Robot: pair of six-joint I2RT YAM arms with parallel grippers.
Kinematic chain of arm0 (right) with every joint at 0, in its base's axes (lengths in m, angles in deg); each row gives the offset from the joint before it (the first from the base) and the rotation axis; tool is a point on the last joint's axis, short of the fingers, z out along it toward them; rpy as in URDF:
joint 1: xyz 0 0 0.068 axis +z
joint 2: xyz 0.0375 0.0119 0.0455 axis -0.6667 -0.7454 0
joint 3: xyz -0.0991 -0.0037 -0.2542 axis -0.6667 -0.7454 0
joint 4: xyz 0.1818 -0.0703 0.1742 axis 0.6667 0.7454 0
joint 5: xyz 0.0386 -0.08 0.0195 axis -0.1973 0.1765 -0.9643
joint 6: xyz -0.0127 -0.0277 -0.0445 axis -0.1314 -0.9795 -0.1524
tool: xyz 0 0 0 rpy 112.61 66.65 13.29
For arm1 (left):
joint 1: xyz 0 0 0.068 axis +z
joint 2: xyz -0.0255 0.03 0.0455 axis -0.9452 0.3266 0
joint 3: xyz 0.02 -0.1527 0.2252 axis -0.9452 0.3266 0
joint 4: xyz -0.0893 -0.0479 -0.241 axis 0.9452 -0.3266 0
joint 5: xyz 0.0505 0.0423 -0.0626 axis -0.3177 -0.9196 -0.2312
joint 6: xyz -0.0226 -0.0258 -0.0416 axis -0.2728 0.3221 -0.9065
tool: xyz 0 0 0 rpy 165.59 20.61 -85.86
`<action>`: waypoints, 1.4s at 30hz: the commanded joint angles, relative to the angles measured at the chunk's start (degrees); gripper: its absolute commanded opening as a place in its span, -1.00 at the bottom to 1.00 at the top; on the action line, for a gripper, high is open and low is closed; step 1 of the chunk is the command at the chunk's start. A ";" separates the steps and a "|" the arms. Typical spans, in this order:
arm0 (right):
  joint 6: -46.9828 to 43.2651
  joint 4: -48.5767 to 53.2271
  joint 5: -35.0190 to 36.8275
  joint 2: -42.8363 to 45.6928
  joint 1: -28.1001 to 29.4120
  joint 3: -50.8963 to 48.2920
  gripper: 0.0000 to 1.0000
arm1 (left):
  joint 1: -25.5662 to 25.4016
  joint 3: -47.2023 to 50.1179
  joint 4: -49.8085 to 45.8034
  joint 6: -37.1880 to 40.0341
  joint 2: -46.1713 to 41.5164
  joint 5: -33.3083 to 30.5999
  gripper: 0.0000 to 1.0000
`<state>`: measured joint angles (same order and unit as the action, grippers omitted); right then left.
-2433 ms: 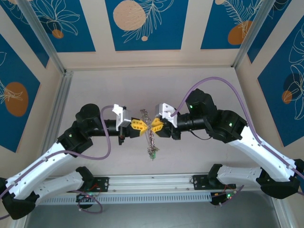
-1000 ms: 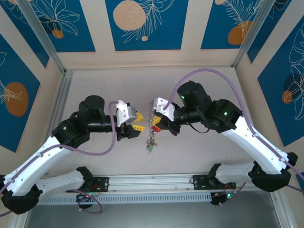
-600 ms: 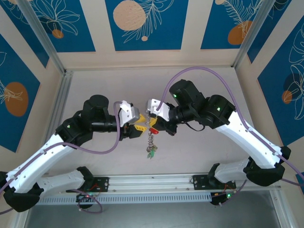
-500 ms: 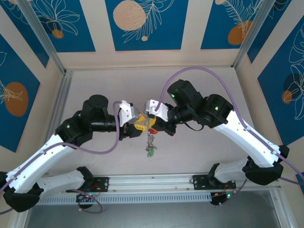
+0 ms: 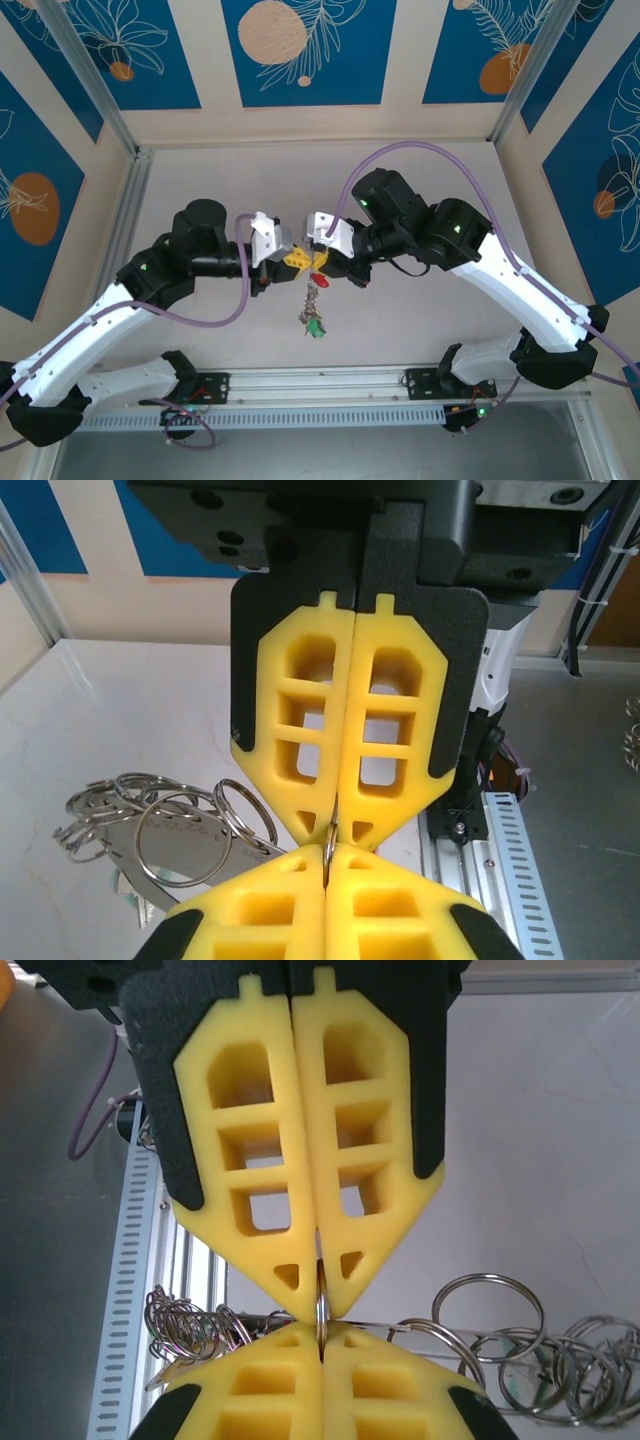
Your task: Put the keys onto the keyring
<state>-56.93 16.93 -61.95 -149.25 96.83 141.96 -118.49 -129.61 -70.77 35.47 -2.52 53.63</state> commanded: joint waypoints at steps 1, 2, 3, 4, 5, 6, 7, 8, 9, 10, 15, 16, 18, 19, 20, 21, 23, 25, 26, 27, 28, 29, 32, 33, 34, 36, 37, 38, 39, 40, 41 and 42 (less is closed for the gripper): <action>-0.06 -3.23 -3.53 2.48 0.52 -0.08 -0.98 | -0.44 1.51 4.42 -1.31 -2.14 0.76 -1.00; 0.32 -3.86 -3.46 3.05 0.39 -0.93 -0.91 | -0.42 2.04 5.78 -1.88 -2.82 0.83 -1.00; 0.97 -5.02 -3.61 3.73 0.15 -2.17 -0.85 | -0.29 2.71 7.50 -2.71 -3.45 1.29 -1.00; 1.43 -6.29 -4.19 4.52 -0.15 -3.62 -0.81 | -0.19 3.33 9.30 -3.90 -3.83 2.10 -1.00; 2.06 -7.52 -4.72 5.21 -0.39 -5.01 -0.80 | -0.08 3.79 10.94 -5.05 -3.89 3.18 -1.00; 2.68 -8.93 -5.47 5.95 -0.59 -6.51 -0.80 | -0.05 4.25 12.81 -6.38 -3.80 4.49 -1.00; 3.26 -10.27 -5.95 6.68 -0.81 -7.93 -0.80 | -0.11 4.89 14.82 -7.78 -3.71 5.49 -1.00; 3.82 -11.38 -6.37 7.34 -0.97 -9.02 -0.81 | -0.11 5.53 16.85 -9.02 -3.63 6.34 -1.00; 4.31 -12.70 -6.89 8.05 -1.31 -10.35 -0.81 | -0.03 6.44 19.28 -10.53 -3.77 7.10 -1.00; 4.79 -14.17 -7.41 8.78 -1.52 -11.58 -0.81 | 0.04 7.48 22.01 -12.21 -3.89 7.85 -1.00; 6.17 -22.42 -11.46 13.63 -1.87 -18.12 -0.81 | 0.52 12.11 35.68 -20.65 -4.08 10.20 -1.00; 6.36 -23.90 -12.52 14.60 -1.94 -19.31 -0.80 | 0.57 13.09 38.52 -22.43 -4.07 10.20 -1.00; 6.59 -26.60 -13.45 16.18 -2.03 -21.34 -0.78 | 0.59 14.99 44.16 -25.69 -3.89 10.38 -1.00; 7.01 -28.32 -13.64 17.13 -2.18 -22.51 -0.74 | 0.69 15.79 46.50 -27.16 -3.85 10.38 -1.00; 7.33 -29.54 -13.93 17.72 -2.36 -23.50 -0.67 | 0.70 16.29 48.04 -27.93 -3.76 10.29 -1.00; 7.80 -30.76 -14.42 18.45 -2.64 -24.47 -0.60 | 0.70 16.72 49.14 -28.53 -3.80 10.16 -1.00; 8.54 -32.07 -15.16 19.35 -3.16 -25.62 -0.51 | 0.68 16.87 49.64 -28.81 -3.89 9.99 -1.00; 9.11 -33.02 -15.64 19.91 -3.69 -26.50 -0.50 | 0.71 16.82 49.59 -28.82 -3.91 9.87 -1.00; 9.45 -33.55 -15.75 20.10 -3.78 -26.90 -0.50 | 0.69 16.90 49.80 -28.86 -3.89 9.85 -1.00; 9.86 -34.31 -15.92 20.43 -3.96 -27.46 -0.53 | 0.66 17.02 50.10 -28.93 -3.91 9.94 -1.00; 10.33 -35.20 -15.98 20.73 -4.07 -27.95 -0.56 | 0.66 17.28 50.73 -29.20 -3.81 9.98 -1.00; 10.65 -36.00 -16.19 20.96 -4.29 -28.47 -0.59 | 0.70 17.60 51.60 -29.64 -3.67 10.03 -1.00; 11.93 -38.75 -17.27 21.56 -4.93 -29.82 -0.66 | 0.79 19.40 57.30 -32.38 -3.19 10.72 -1.00; 12.18 -39.43 -17.56 21.58 -5.05 -30.05 -0.71 | 0.79 20.08 59.90 -33.81 -2.83 11.04 -1.00; 12.33 -39.90 -17.54 21.54 -5.18 -30.21 -0.75 | 0.82 20.67 62.30 -35.27 -2.36 11.32 -1.00; 12.37 -40.22 -17.45 21.50 -5.36 -30.30 -0.91 | 0.96 21.40 66.35 -37.68 -1.19 12.11 -1.00; 12.33 -40.07 -17.38 21.43 -5.54 -30.09 -0.98 | 0.96 21.67 67.75 -38.49 -0.83 12.24 -1.00; 12.11 -39.77 -17.00 21.46 -5.63 -29.85 -1.00 | 0.97 21.65 68.05 -38.70 -0.66 12.32 -1.00; 12.02 -39.08 -16.25 21.50 -5.78 -29.42 -1.00 | 0.97 21.32 66.83 -38.14 -0.71 12.33 -1.00; 11.68 -37.94 -15.14 21.41 -6.05 -28.76 -1.00 | 0.95 20.37 63.38 -36.39 -0.94 12.26 -1.00; 11.35 -36.70 -14.12 21.43 -6.30 -27.88 -1.00 | 0.97 18.89 57.94 -33.57 -1.37 11.95 -1.00; 10.94 -34.76 -13.11 21.19 -6.68 -26.63 -1.00 | 0.97 16.70 49.65 -29.11 -1.90 11.07 -1.00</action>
<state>-45.04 -20.36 -76.07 -127.44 90.43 112.93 -117.66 -108.58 -14.27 1.88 -3.68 65.84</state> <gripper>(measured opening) 0.042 0.050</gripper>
